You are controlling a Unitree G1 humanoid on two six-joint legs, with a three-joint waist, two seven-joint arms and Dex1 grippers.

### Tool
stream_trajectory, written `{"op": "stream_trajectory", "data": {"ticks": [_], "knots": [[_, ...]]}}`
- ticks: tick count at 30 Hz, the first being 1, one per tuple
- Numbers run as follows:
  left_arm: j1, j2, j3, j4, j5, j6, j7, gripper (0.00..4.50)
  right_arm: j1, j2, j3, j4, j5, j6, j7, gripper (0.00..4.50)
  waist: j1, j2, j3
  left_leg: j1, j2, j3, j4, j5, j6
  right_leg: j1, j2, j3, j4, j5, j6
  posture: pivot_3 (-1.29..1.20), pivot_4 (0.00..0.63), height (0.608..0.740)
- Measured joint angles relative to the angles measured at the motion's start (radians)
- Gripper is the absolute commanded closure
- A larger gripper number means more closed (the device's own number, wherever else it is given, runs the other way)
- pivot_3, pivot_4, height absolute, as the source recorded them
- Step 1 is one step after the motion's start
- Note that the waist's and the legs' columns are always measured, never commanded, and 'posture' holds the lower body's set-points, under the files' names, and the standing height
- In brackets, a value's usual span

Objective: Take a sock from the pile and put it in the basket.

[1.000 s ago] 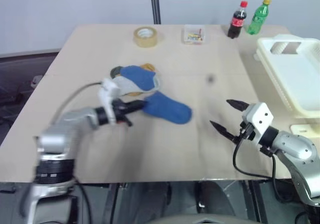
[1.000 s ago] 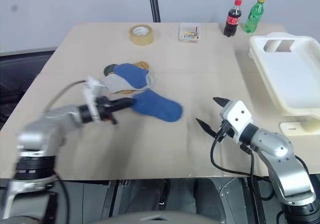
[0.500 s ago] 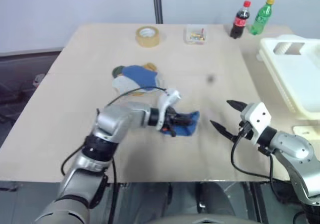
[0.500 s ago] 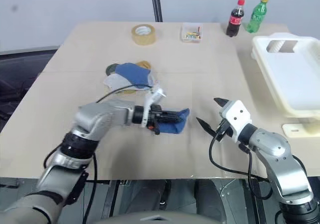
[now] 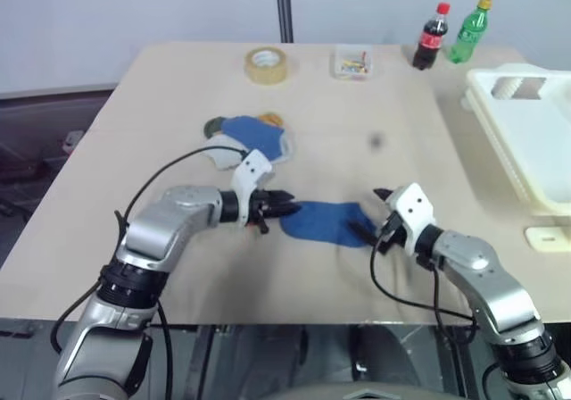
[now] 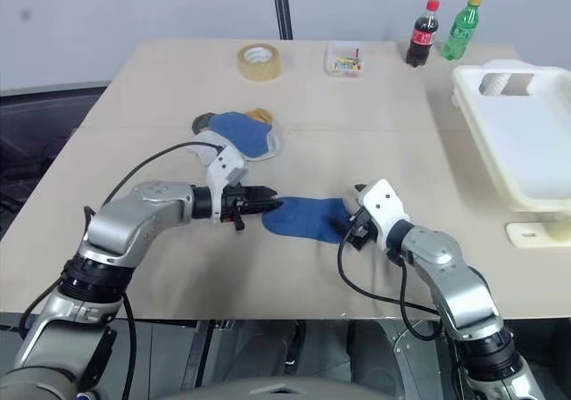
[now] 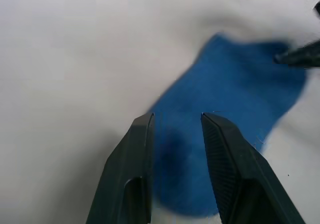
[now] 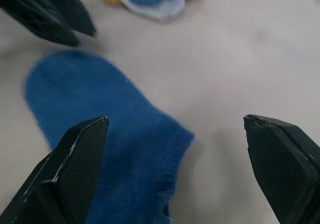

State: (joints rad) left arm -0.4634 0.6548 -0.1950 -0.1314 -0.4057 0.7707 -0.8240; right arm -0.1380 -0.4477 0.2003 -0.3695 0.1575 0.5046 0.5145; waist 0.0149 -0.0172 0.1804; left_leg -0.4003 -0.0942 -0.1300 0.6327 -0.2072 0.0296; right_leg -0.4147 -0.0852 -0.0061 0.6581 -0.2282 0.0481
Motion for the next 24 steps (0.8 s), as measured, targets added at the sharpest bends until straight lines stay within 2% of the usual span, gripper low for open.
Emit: {"op": "stream_trajectory", "data": {"ticks": [2,3,5,9,10,16,17,18,22,24], "knots": [[0.033,-0.017,-0.014,0.005,0.032,-0.024,0.018,3.43,-0.002,-0.018,0.02,0.039,-0.023,-0.017,0.011,0.68,0.0,0.0,0.0,0.0,0.0,0.0,0.0,0.0,0.0,0.0,0.0,0.0,0.0,0.0,0.0,0.0,0.15,0.74],[0.056,-0.026,-0.012,-0.001,0.04,-0.047,0.028,3.68,-0.002,-0.032,0.026,0.041,-0.029,-0.039,0.028,1.16,-0.001,0.0,0.0,0.0,0.0,0.001,0.0,0.0,0.001,0.0,-0.001,0.001,0.0,0.0,0.0,0.0,0.15,0.74],[0.102,-0.021,-0.005,-0.054,0.043,-0.049,0.031,4.5,0.005,-0.069,0.029,0.032,-0.034,-0.054,0.061,2.14,-0.002,0.0,-0.001,0.001,0.0,0.0,0.0,-0.001,0.001,0.001,-0.001,0.0,0.0,0.0,0.0,0.0,0.15,0.74],[0.196,-0.018,0.025,-0.175,0.008,0.007,0.047,4.5,0.053,-0.132,0.024,-0.023,-0.031,-0.051,0.111,4.08,-0.001,0.0,-0.001,0.001,0.0,0.0,0.0,-0.001,0.001,0.001,-0.001,-0.001,0.0,-0.002,0.004,0.0,0.15,0.74],[0.209,-0.018,0.03,-0.19,0.006,0.015,0.051,4.5,0.063,-0.141,0.022,-0.033,-0.031,-0.051,0.115,4.44,-0.001,0.0,-0.001,0.001,0.001,0.0,0.0,-0.001,0.001,0.002,-0.001,-0.001,0.0,-0.002,0.004,0.0,0.15,0.74],[0.235,-0.042,0.06,-0.232,-0.008,0.054,0.124,4.5,0.095,-0.148,0.015,-0.095,-0.008,0.006,0.125,4.44,-0.001,0.0,-0.001,0.001,0.001,-0.001,0.001,-0.001,0.001,0.002,-0.001,-0.002,0.001,-0.003,0.004,0.0,0.15,0.74],[0.231,-0.042,0.071,-0.223,-0.004,0.047,0.131,3.77,0.095,-0.144,0.011,-0.102,0.007,0.027,0.127,3.77,-0.002,0.0,-0.001,0.001,0.001,-0.001,0.001,-0.001,0.001,0.002,0.0,-0.002,0.001,-0.003,0.004,0.0,0.15,0.74],[0.231,-0.042,0.072,-0.222,-0.004,0.046,0.131,3.57,0.095,-0.144,0.01,-0.102,0.009,0.03,0.127,3.57,-0.002,0.0,-0.001,0.001,0.001,-0.001,0.001,-0.001,0.001,0.002,0.0,-0.002,0.001,-0.003,0.004,0.0,0.15,0.74],[0.193,-0.028,0.117,-0.179,0.01,-0.007,0.126,1.95,0.088,-0.137,-0.016,-0.127,0.032,0.056,0.124,1.94,-0.001,0.0,0.0,0.0,0.001,-0.001,0.001,-0.001,0.001,0.001,0.0,-0.002,0.0,-0.003,0.004,0.0,0.15,0.74],[0.171,-0.022,0.135,-0.171,0.013,-0.029,0.126,1.95,0.083,-0.134,-0.028,-0.137,0.033,0.049,0.117,1.94,-0.001,0.0,0.0,0.0,0.001,-0.001,0.001,-0.001,0.001,0.001,-0.001,-0.002,0.0,-0.003,0.004,0.0,0.15,0.74]]}}
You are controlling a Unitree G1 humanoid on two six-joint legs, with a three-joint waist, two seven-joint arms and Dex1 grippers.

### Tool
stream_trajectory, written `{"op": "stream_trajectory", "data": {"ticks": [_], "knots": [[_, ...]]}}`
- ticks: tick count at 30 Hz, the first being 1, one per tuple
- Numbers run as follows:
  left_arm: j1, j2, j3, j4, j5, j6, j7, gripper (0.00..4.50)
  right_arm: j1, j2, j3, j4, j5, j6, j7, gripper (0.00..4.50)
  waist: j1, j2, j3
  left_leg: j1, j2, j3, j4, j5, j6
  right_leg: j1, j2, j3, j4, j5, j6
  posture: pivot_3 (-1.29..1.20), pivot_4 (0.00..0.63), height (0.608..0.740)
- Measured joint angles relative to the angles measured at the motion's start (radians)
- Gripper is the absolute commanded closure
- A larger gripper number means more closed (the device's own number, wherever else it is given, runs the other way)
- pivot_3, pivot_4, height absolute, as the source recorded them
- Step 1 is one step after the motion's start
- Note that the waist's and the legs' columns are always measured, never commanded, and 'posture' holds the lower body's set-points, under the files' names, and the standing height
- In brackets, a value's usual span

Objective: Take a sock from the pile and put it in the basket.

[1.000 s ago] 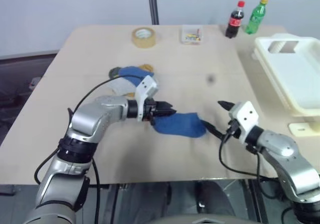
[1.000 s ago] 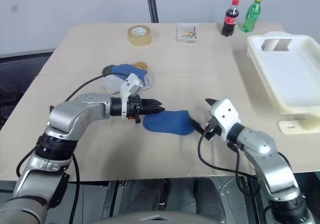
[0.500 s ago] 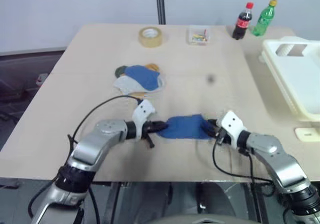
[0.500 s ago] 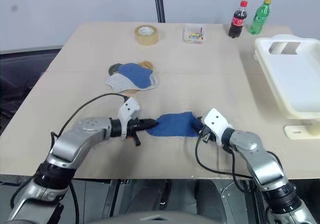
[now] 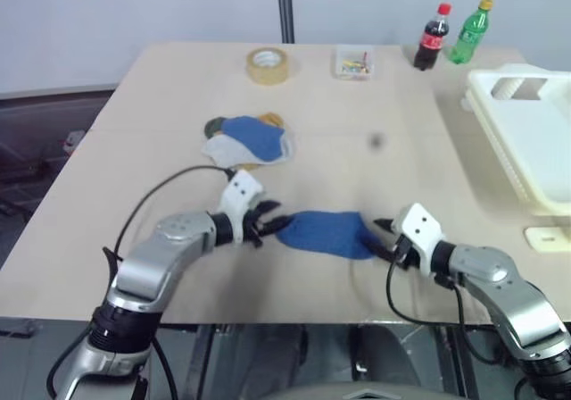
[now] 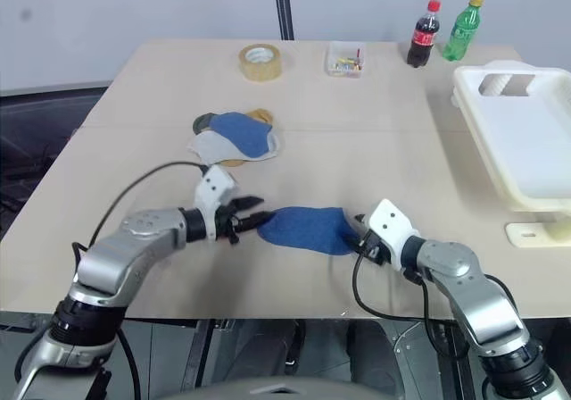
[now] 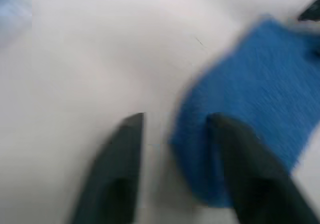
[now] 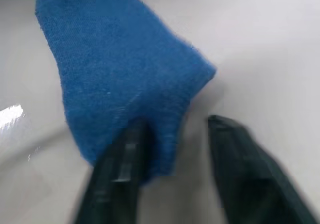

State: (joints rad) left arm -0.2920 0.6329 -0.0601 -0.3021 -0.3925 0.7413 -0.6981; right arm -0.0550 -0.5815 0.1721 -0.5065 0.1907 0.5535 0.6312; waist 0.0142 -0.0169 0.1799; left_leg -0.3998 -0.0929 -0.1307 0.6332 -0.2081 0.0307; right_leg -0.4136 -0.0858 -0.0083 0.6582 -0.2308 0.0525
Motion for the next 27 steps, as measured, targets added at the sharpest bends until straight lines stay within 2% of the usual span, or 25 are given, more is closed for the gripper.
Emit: {"op": "stream_trajectory", "data": {"ticks": [1,5,6,11,17,18,19,21,22,23,27], "knots": [[-0.058,0.011,0.014,0.039,0.037,-0.041,0.013,1.95,-0.005,0.018,-0.045,-0.023,0.022,-0.016,-0.006,1.94,0.001,0.0,0.0,0.0,0.0,0.0,0.0,0.0,0.0,0.0,0.0,0.0,0.0,0.0,0.0,0.0,0.15,0.74],[-0.144,-0.004,0.014,0.148,0.113,-0.1,0.08,1.95,-0.021,0.022,-0.091,-0.067,0.058,-0.036,-0.004,1.94,0.001,0.0,0.0,0.0,-0.001,0.0,0.0,0.0,0.0,0.0,0.0,-0.001,0.0,0.0,0.0,0.0,0.15,0.74],[-0.213,-0.034,-0.027,0.267,0.193,-0.159,0.13,1.95,-0.043,0.039,-0.106,-0.062,0.065,-0.036,-0.012,1.94,0.002,0.0,0.0,0.001,-0.001,0.0,0.0,0.0,0.0,0.001,0.0,-0.002,0.0,0.0,0.0,0.0,0.15,0.74],[-0.33,-0.111,-0.131,0.532,0.355,-0.33,0.205,1.95,-0.089,0.052,-0.107,-0.064,0.062,-0.057,-0.027,1.94,0.001,-0.001,0.0,-0.001,-0.002,0.0,0.0,0.0,0.0,0.0,0.0,-0.002,0.0,0.003,-0.003,0.0,0.15,0.74],[-0.428,-0.155,-0.154,0.761,0.446,-0.481,0.219,1.95,-0.084,0.049,-0.107,-0.062,0.058,-0.057,-0.033,1.94,-0.002,-0.001,0.0,-0.002,-0.002,0.001,0.0,0.0,0.0,-0.002,0.0,-0.002,0.0,0.003,-0.003,0.0,0.15,0.74],[-0.428,-0.157,-0.154,0.771,0.45,-0.495,0.218,2.44,-0.08,0.048,-0.109,-0.062,0.057,-0.057,-0.033,1.89,-0.003,-0.001,0.0,-0.002,-0.002,0.001,0.0,0.0,0.0,-0.002,0.0,-0.002,0.0,0.003,-0.003,0.0,0.15,0.74],[-0.428,-0.162,-0.153,0.786,0.452,-0.518,0.217,2.68,-0.075,0.046,-0.111,-0.061,0.055,-0.057,-0.034,1.89,-0.002,-0.001,0.0,-0.002,-0.002,0.001,0.0,0.0,0.0,-0.002,0.0,-0.002,0.0,0.003,-0.003,0.0,0.15,0.74],[-0.428,-0.165,-0.15,0.789,0.456,-0.536,0.216,3.63,-0.074,0.046,-0.111,-0.062,0.054,-0.057,-0.037,1.89,-0.002,-0.001,0.0,-0.002,-0.002,0.0,0.0,0.0,0.0,-0.002,0.0,-0.002,0.0,0.003,-0.003,0.0,0.15,0.74],[-0.426,-0.166,-0.145,0.787,0.456,-0.542,0.213,3.88,-0.073,0.046,-0.112,-0.062,0.054,-0.057,-0.041,1.89,-0.002,-0.001,0.0,-0.002,-0.002,0.0,0.0,0.0,0.0,-0.002,0.0,-0.002,0.0,0.003,-0.003,0.0,0.15,0.74],[-0.424,-0.166,-0.145,0.787,0.457,-0.544,0.212,4.35,-0.072,0.046,-0.112,-0.062,0.054,-0.057,-0.042,1.89,-0.002,-0.001,0.0,-0.002,-0.002,0.0,0.0,0.0,0.0,-0.002,0.0,-0.002,0.0,0.003,-0.003,0.0,0.15,0.74],[-0.408,-0.167,-0.138,0.774,0.458,-0.553,0.208,4.35,-0.07,0.046,-0.112,-0.062,0.054,-0.057,-0.049,1.89,-0.002,-0.001,0.0,-0.002,-0.002,0.0,0.0,0.0,0.0,-0.002,0.0,-0.002,0.0,0.003,-0.003,0.0,0.15,0.74]]}}
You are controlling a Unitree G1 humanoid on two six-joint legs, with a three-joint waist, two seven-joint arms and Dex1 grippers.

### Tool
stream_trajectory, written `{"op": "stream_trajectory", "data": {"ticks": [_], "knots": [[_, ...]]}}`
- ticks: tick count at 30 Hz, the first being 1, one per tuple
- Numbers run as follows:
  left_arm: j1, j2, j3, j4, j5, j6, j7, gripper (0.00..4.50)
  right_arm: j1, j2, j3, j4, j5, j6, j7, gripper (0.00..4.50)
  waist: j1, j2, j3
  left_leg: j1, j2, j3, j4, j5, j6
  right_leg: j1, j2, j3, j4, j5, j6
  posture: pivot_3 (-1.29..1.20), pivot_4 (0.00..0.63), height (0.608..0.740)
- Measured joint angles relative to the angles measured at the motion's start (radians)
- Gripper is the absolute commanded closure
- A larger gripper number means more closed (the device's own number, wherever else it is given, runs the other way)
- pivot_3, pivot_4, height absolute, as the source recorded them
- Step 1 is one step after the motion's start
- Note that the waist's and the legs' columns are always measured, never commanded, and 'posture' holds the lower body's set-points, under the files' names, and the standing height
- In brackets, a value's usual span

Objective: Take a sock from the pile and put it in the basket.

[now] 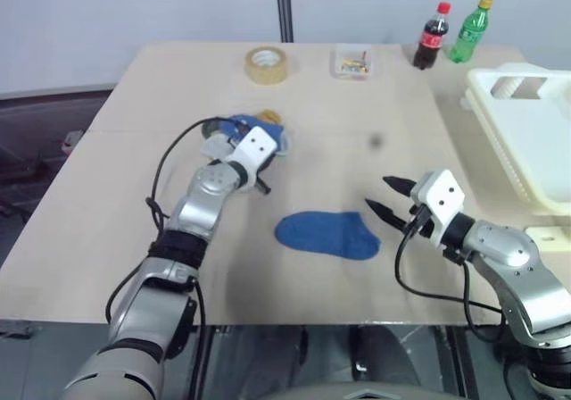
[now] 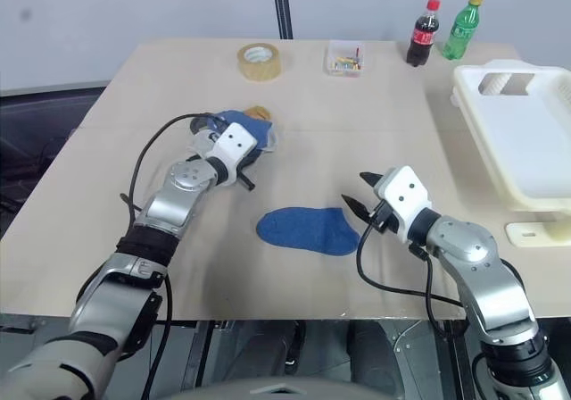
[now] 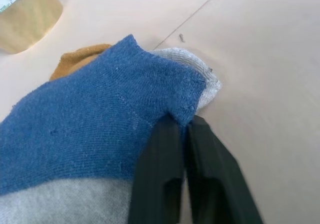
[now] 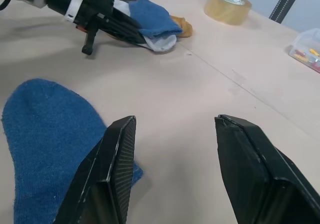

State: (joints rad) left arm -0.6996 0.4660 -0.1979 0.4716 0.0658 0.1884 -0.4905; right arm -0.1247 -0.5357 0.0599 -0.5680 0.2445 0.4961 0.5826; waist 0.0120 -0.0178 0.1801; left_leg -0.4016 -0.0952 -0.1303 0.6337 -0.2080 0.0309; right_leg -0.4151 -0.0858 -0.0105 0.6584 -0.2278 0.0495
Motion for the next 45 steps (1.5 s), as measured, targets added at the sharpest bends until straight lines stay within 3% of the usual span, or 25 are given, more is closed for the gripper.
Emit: {"op": "stream_trajectory", "data": {"ticks": [8,14,21,24,29,34,37,41,45], "knots": [[0.031,-0.015,0.021,-0.089,-0.013,0.023,-0.019,4.35,0.001,-0.003,0.0,0.003,0.0,0.0,0.0,1.89,0.0,0.0,0.0,0.0,0.0,0.0,0.0,0.0,0.0,0.0,0.0,0.0,0.0,0.0,0.0,0.0,0.15,0.74],[0.043,-0.068,0.041,-0.249,-0.068,0.163,-0.048,4.35,0.001,-0.006,0.0,0.003,0.0,0.0,0.0,1.89,0.001,0.0,0.0,0.0,-0.001,0.0,0.001,0.0,0.0,0.0,0.001,0.0,0.0,0.0,0.0,0.0,0.15,0.74],[0.037,-0.078,0.094,-0.204,-0.07,0.217,0.013,4.35,0.002,-0.006,0.0,0.003,0.0,0.001,-0.002,1.89,-0.008,0.0,0.0,0.001,0.0,0.0,0.001,0.0,0.0,0.0,0.002,0.0,0.002,0.0,0.0,0.0,0.15,0.74],[0.037,-0.078,0.109,-0.203,-0.082,0.221,0.002,3.65,0.002,-0.006,0.0,0.003,-0.001,0.001,-0.003,1.89,-0.008,0.0,0.0,0.001,0.0,0.0,0.001,0.0,-0.001,0.0,0.003,0.001,0.002,0.0,0.0,0.0,0.15,0.74],[0.035,-0.08,0.11,-0.184,-0.084,0.216,-0.001,1.54,0.002,-0.006,0.0,0.003,-0.002,0.001,-0.006,1.89,-0.007,0.0,0.0,0.001,0.0,0.0,0.001,0.001,-0.001,0.0,0.003,0.001,0.002,0.0,0.0,0.0,0.15,0.74],[0.014,-0.088,0.088,-0.127,-0.045,0.18,0.015,1.54,0.007,-0.004,0.0,0.003,-0.004,0.001,-0.015,1.89,-0.001,0.0,0.0,0.001,0.0,0.0,0.001,0.0,-0.001,0.0,0.003,0.0,0.002,0.0,0.0,0.0,0.15,0.74],[-0.014,-0.111,0.078,-0.082,-0.031,0.143,0.022,2.29,0.007,-0.002,0.0,0.003,-0.004,0.001,-0.021,1.89,0.001,0.0,0.0,0.001,-0.001,0.0,0.001,0.001,-0.001,0.001,0.003,0.0,0.002,0.0,0.0,0.0,0.15,0.74],[-0.024,-0.127,0.076,-0.048,-0.027,0.103,0.025,4.23,0.014,-0.002,0.0,0.003,-0.004,0.001,-0.024,1.89,-0.001,0.0,0.0,0.001,-0.001,0.0,0.001,0.001,-0.001,0.0,0.002,0.001,0.002,0.0,0.0,0.0,0.15,0.74],[-0.024,-0.127,0.075,-0.047,-0.025,0.088,0.015,4.38,0.019,-0.002,0.0,0.003,-0.005,0.001,-0.026,1.89,0.0,0.0,0.0,0.001,-0.001,0.0,0.001,0.001,-0.001,0.0,0.002,0.001,0.002,0.0,0.0,0.0,0.15,0.74]]}}
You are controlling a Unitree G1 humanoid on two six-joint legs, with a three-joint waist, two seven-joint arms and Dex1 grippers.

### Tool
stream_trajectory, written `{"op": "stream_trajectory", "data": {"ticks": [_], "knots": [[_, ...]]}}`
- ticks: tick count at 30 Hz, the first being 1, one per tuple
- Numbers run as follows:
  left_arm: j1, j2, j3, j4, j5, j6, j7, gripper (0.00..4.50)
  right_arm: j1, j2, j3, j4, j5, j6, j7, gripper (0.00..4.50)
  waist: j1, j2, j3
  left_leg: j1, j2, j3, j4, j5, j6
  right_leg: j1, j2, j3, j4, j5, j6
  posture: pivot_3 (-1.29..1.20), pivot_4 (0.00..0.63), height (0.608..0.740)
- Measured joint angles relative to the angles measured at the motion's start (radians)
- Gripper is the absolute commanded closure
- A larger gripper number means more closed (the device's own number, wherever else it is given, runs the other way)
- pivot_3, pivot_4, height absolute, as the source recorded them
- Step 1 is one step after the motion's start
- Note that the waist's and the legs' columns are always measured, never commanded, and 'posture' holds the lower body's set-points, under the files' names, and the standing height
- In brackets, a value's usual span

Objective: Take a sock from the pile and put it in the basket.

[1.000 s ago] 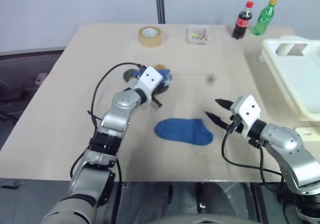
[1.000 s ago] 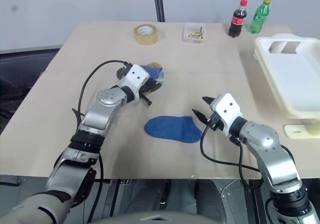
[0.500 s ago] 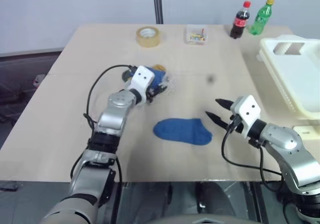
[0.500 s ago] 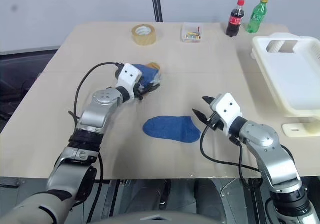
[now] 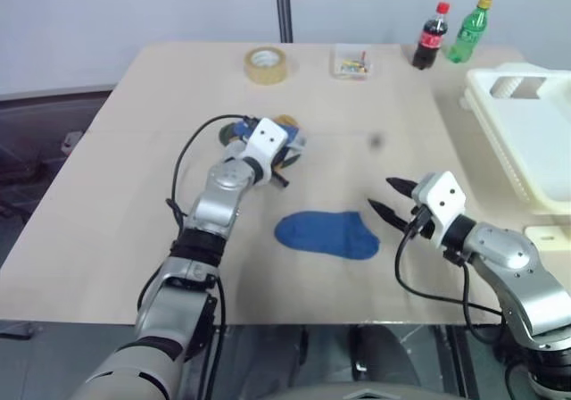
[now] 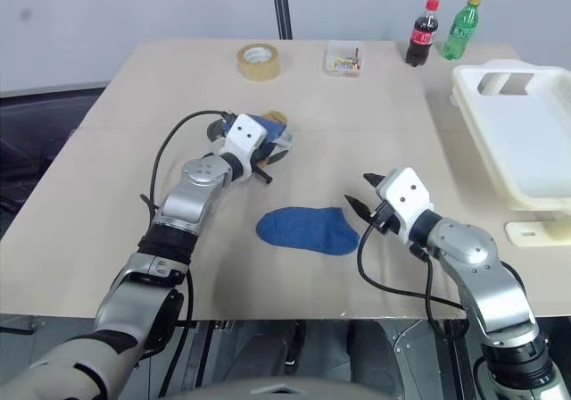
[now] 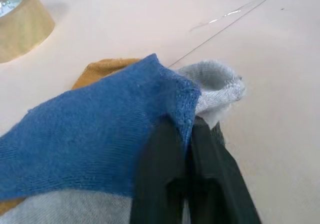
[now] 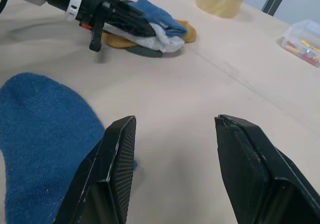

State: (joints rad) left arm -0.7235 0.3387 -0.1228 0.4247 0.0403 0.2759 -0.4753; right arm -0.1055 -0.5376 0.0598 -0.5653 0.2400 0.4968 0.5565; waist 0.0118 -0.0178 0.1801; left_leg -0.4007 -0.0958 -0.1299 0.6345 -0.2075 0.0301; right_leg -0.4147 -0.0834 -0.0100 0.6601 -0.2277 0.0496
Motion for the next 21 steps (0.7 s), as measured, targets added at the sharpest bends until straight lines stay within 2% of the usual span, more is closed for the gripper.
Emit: {"op": "stream_trajectory", "data": {"ticks": [7,14,21], "knots": [[-0.01,-0.023,-0.004,-0.007,-0.005,-0.017,-0.03,4.38,0.005,0.0,-0.001,-0.003,0.0,0.001,-0.015,1.89,0.002,0.0,0.0,0.0,0.0,0.0,0.0,0.0,0.0,0.0,0.0,0.0,0.0,0.0,0.0,0.0,0.15,0.74],[-0.05,-0.126,-0.043,-0.167,-0.045,0.147,-0.084,4.38,0.018,0.0,-0.009,-0.007,0.0,0.004,-0.027,1.89,0.001,0.0,0.0,-0.001,-0.001,0.0,0.001,0.0,0.0,0.001,0.0,0.0,0.0,0.0,0.001,0.0,0.15,0.74],[-0.054,-0.169,-0.092,-0.149,-0.033,0.166,-0.089,4.38,0.037,0.0,-0.036,-0.007,-0.001,0.006,-0.05,1.89,-0.006,0.0,0.0,0.0,0.0,0.0,0.001,0.0,0.0,0.001,0.002,0.001,0.0,0.0,0.001,0.0,0.15,0.74]]}}
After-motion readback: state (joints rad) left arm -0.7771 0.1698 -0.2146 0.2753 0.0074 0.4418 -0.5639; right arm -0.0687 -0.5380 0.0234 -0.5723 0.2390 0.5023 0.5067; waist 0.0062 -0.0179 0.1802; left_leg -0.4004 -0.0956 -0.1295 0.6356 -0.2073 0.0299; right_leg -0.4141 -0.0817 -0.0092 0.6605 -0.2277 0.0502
